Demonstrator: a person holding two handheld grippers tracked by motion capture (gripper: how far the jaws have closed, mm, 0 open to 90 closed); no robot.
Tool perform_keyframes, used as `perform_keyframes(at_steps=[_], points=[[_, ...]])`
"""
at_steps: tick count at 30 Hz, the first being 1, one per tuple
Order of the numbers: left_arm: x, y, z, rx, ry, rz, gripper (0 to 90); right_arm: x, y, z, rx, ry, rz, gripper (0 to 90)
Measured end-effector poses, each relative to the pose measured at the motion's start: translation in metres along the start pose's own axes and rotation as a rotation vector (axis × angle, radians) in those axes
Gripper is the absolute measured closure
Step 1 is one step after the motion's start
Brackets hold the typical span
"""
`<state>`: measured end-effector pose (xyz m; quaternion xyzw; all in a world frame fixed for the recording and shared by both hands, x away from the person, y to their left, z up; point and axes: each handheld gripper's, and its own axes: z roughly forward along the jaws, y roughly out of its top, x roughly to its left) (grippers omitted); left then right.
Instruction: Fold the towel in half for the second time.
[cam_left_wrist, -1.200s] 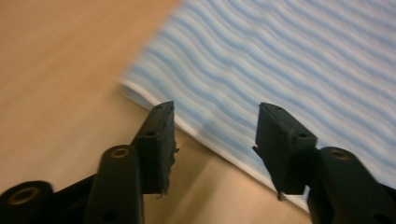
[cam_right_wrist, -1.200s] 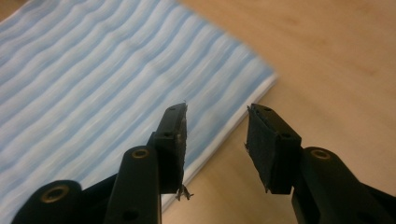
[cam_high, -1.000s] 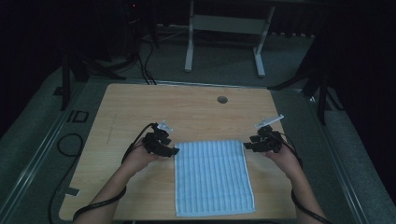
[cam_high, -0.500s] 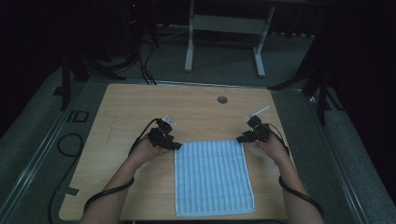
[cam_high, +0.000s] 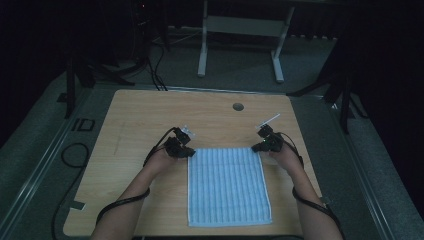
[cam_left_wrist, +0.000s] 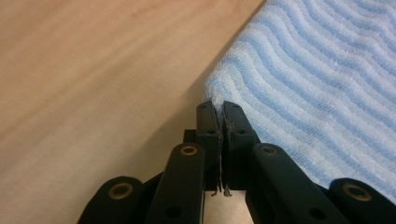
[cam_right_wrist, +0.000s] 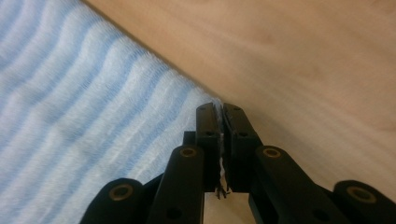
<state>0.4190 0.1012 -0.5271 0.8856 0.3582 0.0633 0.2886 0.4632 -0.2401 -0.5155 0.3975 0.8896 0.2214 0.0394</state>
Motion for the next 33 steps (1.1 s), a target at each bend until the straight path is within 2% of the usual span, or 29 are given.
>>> perform_keyframes(at_steps=[3,4,7,12,16,17,19,20,22,24,25,26,30,31,32,33], points=[[0.005,0.008,-0.006,-0.023,0.006,-0.018,87.1,-0.001,0.007,-0.006,-0.021,-0.013,0.003,86.4],[0.006,0.011,-0.01,-0.035,-0.004,-0.028,87.1,-0.001,0.009,-0.01,-0.031,-0.019,0.003,86.4],[0.009,0.018,-0.025,-0.077,-0.005,-0.033,87.1,0.0,0.014,-0.021,-0.059,-0.028,-0.012,86.5],[0.004,0.02,-0.051,-0.107,-0.011,0.006,86.9,0.005,0.012,-0.048,-0.13,-0.007,-0.034,86.4],[-0.005,0.014,-0.067,-0.124,-0.027,0.036,86.9,0.018,0.004,-0.068,-0.171,-0.004,-0.087,86.7],[-0.009,0.012,-0.071,-0.133,-0.022,0.044,86.9,0.022,0.001,-0.072,-0.177,-0.006,-0.099,86.7],[-0.015,0.006,-0.076,-0.139,-0.048,0.059,86.9,0.031,-0.007,-0.079,-0.197,0.0,-0.117,86.7],[-0.019,0.002,-0.078,-0.139,-0.046,0.077,86.9,0.035,-0.011,-0.082,-0.202,0.001,-0.129,86.8],[-0.024,-0.004,-0.08,-0.131,-0.074,0.077,86.9,0.042,-0.021,-0.085,-0.217,0.011,-0.139,86.8],[-0.034,-0.012,-0.083,-0.137,-0.092,0.096,86.9,0.048,-0.032,-0.088,-0.222,0.016,-0.148,86.8],[-0.034,-0.012,-0.083,-0.137,-0.092,0.096,86.9,0.048,-0.032,-0.088,-0.222,0.016,-0.148,86.8],[-0.042,-0.019,-0.086,-0.141,-0.107,0.114,86.9,0.051,-0.038,-0.089,-0.224,0.018,-0.151,86.8],[-0.059,-0.032,-0.096,-0.161,-0.149,0.138,86.8,0.065,-0.063,-0.098,-0.253,0.038,-0.156,86.8],[-0.059,-0.032,-0.096,-0.161,-0.149,0.138,86.8,0.065,-0.063,-0.098,-0.253,0.038,-0.156,86.8],[-0.068,-0.042,-0.099,-0.15,-0.162,0.16,86.8,0.069,-0.069,-0.1,-0.258,0.04,-0.162,86.8],[-0.071,-0.046,-0.099,-0.142,-0.173,0.159,86.8,0.084,-0.09,-0.107,-0.276,0.061,-0.176,86.8]])
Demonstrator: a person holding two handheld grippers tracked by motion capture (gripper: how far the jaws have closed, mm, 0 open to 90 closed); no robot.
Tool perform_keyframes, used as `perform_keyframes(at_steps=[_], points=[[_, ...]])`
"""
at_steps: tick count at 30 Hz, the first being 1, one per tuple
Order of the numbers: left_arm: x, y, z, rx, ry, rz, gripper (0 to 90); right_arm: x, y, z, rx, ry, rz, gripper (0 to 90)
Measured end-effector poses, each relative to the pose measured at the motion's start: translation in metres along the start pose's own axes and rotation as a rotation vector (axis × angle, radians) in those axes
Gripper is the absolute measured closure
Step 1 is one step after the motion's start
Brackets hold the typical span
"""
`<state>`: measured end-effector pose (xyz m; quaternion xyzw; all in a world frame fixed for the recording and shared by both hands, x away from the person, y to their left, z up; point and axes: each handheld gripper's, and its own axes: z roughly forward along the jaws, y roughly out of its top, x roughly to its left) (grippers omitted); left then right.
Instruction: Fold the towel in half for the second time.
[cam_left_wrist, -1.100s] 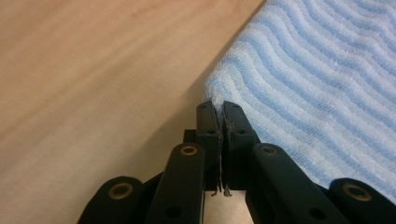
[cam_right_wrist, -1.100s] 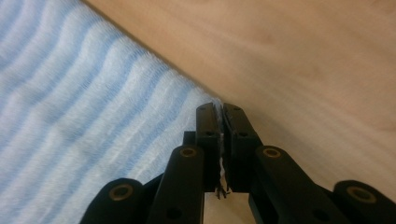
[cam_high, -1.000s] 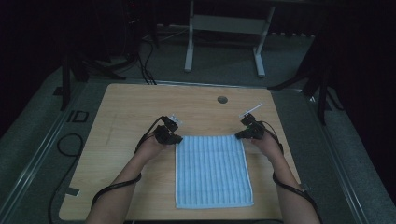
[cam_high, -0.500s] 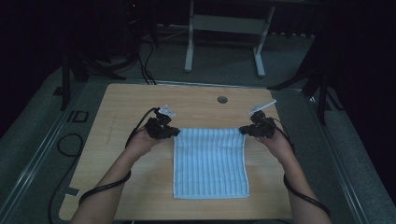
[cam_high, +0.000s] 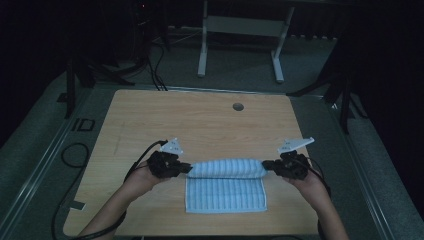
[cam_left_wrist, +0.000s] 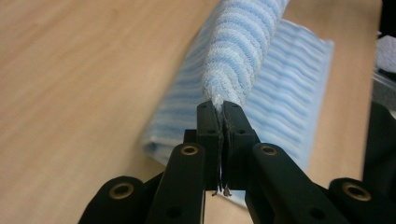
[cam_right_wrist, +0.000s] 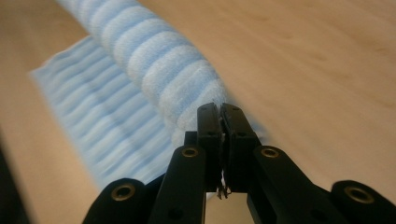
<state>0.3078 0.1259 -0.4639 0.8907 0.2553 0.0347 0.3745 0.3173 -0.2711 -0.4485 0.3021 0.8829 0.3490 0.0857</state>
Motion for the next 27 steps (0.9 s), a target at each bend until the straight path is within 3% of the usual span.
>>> perform_keyframes(at_steps=[6,9,10,11,12,14,19,22,26,27], points=[[-0.026,-0.021,0.005,0.044,-0.052,0.014,86.7,0.023,-0.026,-0.007,-0.005,0.033,0.016,86.8],[-0.036,-0.029,0.012,0.087,-0.088,0.035,86.5,0.032,-0.04,-0.006,0.025,0.055,0.038,86.6],[-0.039,-0.031,0.013,0.098,-0.103,0.036,84.4,0.039,-0.048,-0.004,0.055,0.075,0.032,80.7],[-0.04,-0.032,0.014,0.108,-0.098,0.042,75.4,0.042,-0.05,-0.004,0.067,0.071,0.017,72.4],[-0.04,-0.032,0.014,0.123,-0.076,0.05,75.4,0.042,-0.05,-0.004,0.067,0.071,0.017,72.4],[-0.039,-0.031,0.015,0.12,-0.072,0.032,58.0,0.039,-0.05,-0.006,0.035,0.059,0.03,65.4],[-0.037,-0.027,0.029,0.109,-0.088,0.016,53.4,0.034,-0.044,0.001,0.027,0.041,0.022,63.0],[-0.036,-0.026,0.041,0.112,-0.1,0.002,53.1,0.031,-0.041,0.017,0.047,0.025,0.011,60.4],[-0.032,-0.026,0.058,0.108,-0.105,-0.016,53.1,0.025,-0.044,0.044,0.077,0.041,0.013,56.8],[-0.031,-0.026,0.062,0.117,-0.107,-0.018,53.1,0.025,-0.044,0.044,0.077,0.041,0.013,56.8]])
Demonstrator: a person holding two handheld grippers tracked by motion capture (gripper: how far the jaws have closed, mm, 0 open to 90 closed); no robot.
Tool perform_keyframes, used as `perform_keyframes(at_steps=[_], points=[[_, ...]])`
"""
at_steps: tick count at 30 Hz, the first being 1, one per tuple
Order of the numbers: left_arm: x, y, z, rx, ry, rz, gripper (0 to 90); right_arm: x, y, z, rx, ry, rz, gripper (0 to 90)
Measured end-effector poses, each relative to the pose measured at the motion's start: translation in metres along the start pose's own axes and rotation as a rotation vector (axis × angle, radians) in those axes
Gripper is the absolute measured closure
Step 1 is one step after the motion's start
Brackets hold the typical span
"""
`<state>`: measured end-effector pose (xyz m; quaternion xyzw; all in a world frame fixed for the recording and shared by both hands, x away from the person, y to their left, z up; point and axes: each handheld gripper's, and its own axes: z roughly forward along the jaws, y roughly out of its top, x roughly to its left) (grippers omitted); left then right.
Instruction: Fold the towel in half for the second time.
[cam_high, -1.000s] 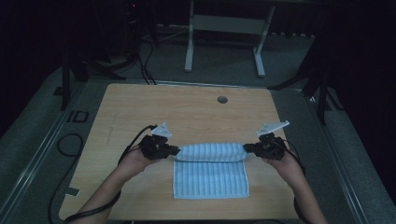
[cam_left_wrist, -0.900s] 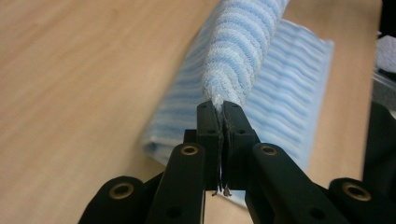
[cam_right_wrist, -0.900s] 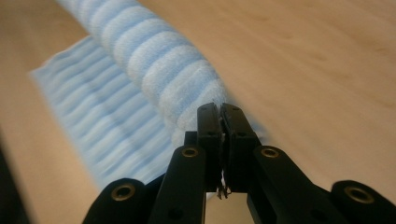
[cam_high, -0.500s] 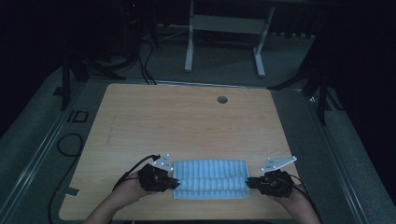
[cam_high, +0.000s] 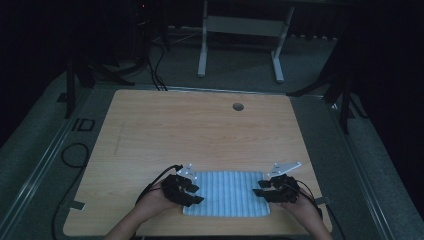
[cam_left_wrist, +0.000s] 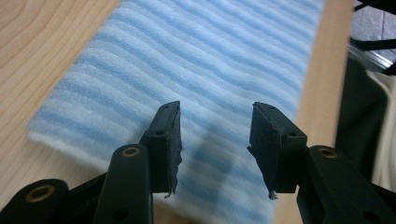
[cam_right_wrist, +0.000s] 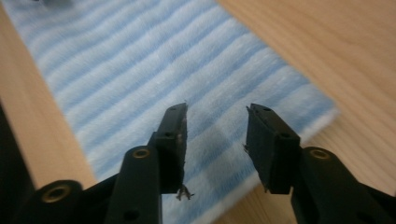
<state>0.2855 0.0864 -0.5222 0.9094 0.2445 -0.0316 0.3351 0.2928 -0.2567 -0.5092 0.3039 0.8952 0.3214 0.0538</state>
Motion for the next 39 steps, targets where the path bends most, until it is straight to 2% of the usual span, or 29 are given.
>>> perform_keyframes(at_steps=[1,2,3,7,8,11,13,18,19,20,23,24,25,26,31,34,39], points=[[0.002,0.0,0.003,0.008,0.012,-0.001,53.1,-0.001,0.0,0.005,0.009,-0.004,-0.005,55.8],[0.004,-0.001,0.006,0.017,0.024,-0.005,53.2,-0.003,-0.001,0.015,0.047,-0.027,-0.016,55.1],[0.006,-0.001,0.008,0.025,0.026,-0.006,53.4,-0.003,-0.002,0.02,0.061,-0.032,-0.017,55.0],[0.012,-0.003,0.009,0.019,0.035,-0.026,55.0,-0.006,-0.002,0.025,0.062,-0.035,-0.017,55.2],[0.016,-0.003,0.007,0.026,0.068,-0.02,55.1,-0.009,0.003,0.028,0.067,-0.042,-0.026,55.4],[0.024,-0.003,0.005,0.027,0.082,-0.035,55.9,-0.014,0.012,0.033,0.075,-0.041,-0.026,55.4],[0.035,-0.003,0.002,0.019,0.094,-0.06,56.1,-0.018,0.018,0.038,0.079,-0.045,-0.033,55.3],[0.052,-0.003,-0.003,0.028,0.113,-0.053,56.1,-0.026,0.037,0.052,0.082,-0.055,-0.044,55.1],[0.052,-0.003,-0.003,0.028,0.113,-0.053,56.1,-0.026,0.037,0.052,0.082,-0.055,-0.044,55.1],[0.06,-0.002,-0.006,0.034,0.135,-0.056,56.1,-0.03,0.046,0.058,0.083,-0.061,-0.05,55.1],[0.068,-0.001,-0.008,0.039,0.137,-0.061,56.2,-0.036,0.058,0.067,0.084,-0.062,-0.044,54.8],[0.077,-0.001,-0.01,0.04,0.146,-0.07,56.1,-0.039,0.064,0.071,0.085,-0.062,-0.043,54.8],[0.077,-0.001,-0.01,0.04,0.146,-0.07,56.1,-0.039,0.064,0.071,0.085,-0.062,-0.043,54.8],[0.085,0.0,-0.012,0.044,0.152,-0.077,56.1,-0.044,0.074,0.078,0.088,-0.064,-0.038,54.7],[0.111,0.004,-0.018,0.052,0.177,-0.1,56.1,-0.053,0.091,0.091,0.082,-0.067,-0.031,54.3],[0.12,0.006,-0.019,0.056,0.192,-0.088,56.0,-0.059,0.102,0.099,0.085,-0.073,-0.018,53.5],[0.138,0.008,-0.022,0.047,0.2,-0.116,56.1,-0.065,0.116,0.108,0.09,-0.079,0.002,53.1]])
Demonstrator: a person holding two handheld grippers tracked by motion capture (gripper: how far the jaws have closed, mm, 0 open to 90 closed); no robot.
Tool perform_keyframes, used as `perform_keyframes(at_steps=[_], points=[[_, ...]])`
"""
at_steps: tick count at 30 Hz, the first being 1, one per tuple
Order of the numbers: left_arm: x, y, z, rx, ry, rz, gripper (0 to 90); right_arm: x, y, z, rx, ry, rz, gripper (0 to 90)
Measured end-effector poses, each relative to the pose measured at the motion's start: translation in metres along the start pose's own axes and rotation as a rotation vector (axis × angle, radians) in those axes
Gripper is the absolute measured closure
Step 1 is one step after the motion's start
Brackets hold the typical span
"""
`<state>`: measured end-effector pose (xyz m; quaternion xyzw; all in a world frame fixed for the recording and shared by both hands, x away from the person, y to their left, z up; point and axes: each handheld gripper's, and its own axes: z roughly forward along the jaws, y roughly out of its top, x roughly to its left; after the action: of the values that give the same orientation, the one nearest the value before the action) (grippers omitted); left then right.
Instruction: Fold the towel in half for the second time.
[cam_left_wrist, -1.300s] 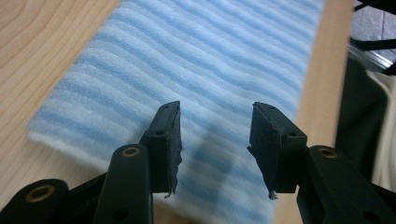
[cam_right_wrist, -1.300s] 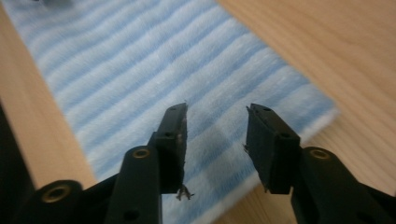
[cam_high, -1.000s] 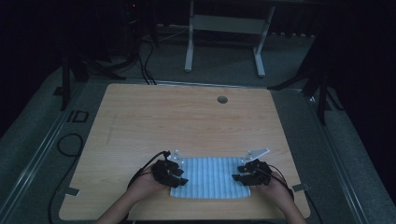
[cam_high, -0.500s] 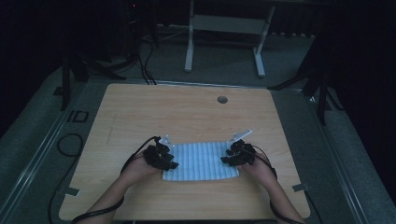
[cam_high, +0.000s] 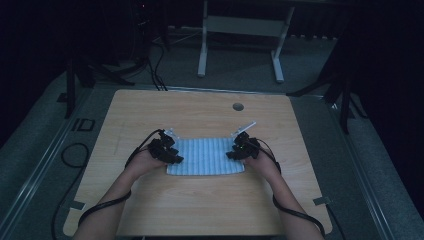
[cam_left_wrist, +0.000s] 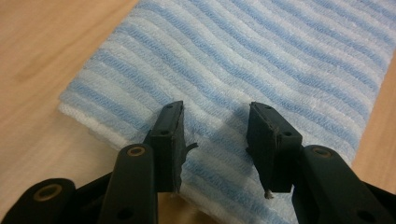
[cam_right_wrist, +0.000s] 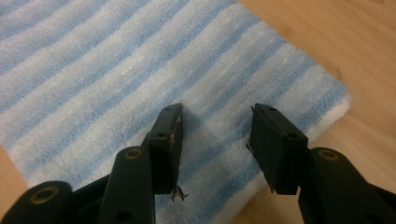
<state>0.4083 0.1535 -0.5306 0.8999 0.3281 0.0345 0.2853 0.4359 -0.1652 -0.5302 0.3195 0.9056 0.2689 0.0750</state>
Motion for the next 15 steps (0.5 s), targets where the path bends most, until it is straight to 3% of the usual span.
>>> perform_keyframes(at_steps=[4,8,12,13,15], points=[[0.01,0.0,0.0,-0.014,-0.003,-0.027,56.1,-0.005,0.01,0.006,0.007,0.0,0.008,52.8],[0.012,0.0,0.0,-0.017,0.0,-0.033,56.0,-0.006,0.015,0.008,0.016,-0.003,0.007,52.3],[0.01,0.002,-0.006,-0.044,-0.001,-0.038,52.6,-0.005,0.017,0.006,0.019,0.014,0.011,44.1],[0.007,0.003,-0.012,-0.072,-0.01,-0.053,51.8,-0.004,0.017,0.002,0.015,0.015,0.015,39.0],[0.004,0.004,-0.016,-0.093,-0.019,-0.058,45.1,-0.003,0.016,-0.001,0.003,0.014,0.005,35.4]])
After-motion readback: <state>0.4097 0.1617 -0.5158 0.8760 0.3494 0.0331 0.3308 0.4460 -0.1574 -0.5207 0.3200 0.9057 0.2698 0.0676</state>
